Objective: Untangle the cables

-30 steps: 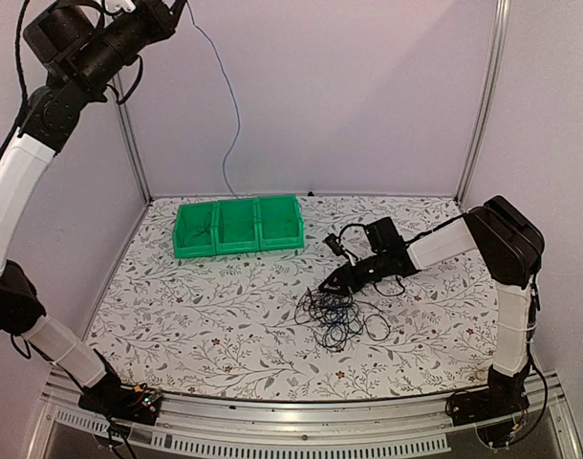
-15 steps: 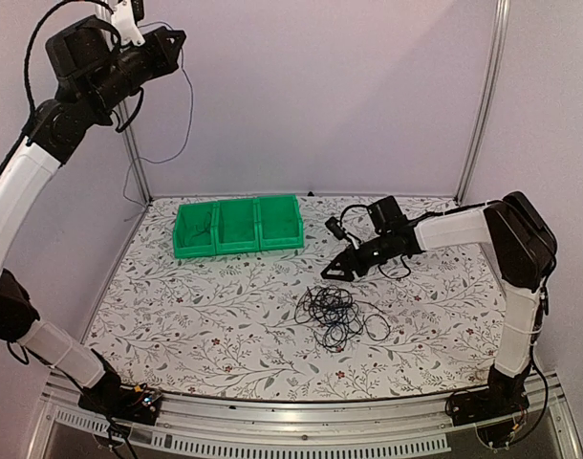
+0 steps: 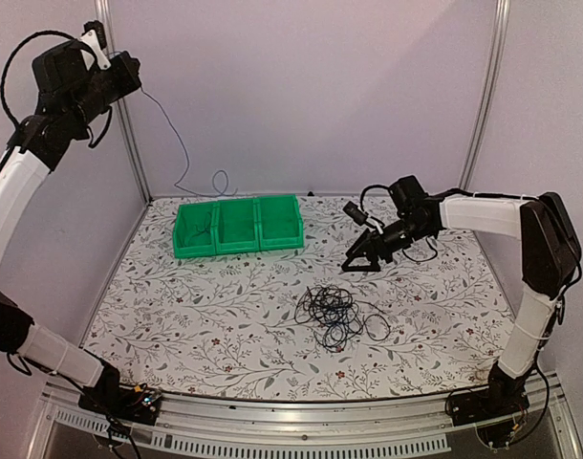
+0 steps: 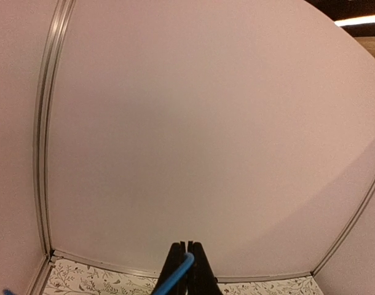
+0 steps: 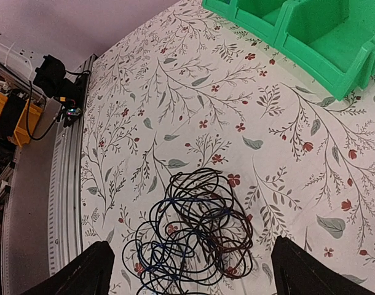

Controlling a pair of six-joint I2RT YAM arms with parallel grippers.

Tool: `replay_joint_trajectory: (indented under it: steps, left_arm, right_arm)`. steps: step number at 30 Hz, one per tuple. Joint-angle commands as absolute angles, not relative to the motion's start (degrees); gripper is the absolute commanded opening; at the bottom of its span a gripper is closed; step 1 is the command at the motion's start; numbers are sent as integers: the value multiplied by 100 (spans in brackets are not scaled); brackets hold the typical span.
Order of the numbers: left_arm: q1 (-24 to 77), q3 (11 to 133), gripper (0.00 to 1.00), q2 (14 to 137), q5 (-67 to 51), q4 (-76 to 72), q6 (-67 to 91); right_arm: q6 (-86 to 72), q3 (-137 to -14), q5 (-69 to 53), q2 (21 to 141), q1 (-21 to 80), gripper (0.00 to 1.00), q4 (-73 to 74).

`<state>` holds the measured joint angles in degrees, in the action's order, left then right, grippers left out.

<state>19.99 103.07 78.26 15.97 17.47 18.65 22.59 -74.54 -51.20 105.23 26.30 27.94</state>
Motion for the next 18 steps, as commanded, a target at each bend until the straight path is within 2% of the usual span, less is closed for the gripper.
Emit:
replay_joint_trajectory:
  steps: [1,3,6,14,18]
  left_arm:
    - [1405,10624,0,8285,657,2176,2462]
    - [952,11419,0,8805,-73,3056,2854]
    - [637,11995,0,9344,-759,3511,3011]
    - [462,12020,0,9439,-871,3260,2923]
    - [85,12410,0,9631,-1556,3433,2979]
  right_arm:
    - [2580,-7406,-5149,10145,2650,93,3227]
    - [2587,-7447,-5164,10072,2651,93,3294]
    - [2829,-7578,-5109,10025,2646,93,3539]
    - [2980,-7453,-4889,9829,2645,93,3588]
    - [2971,-7384,-4916,9792,2644,93,3586]
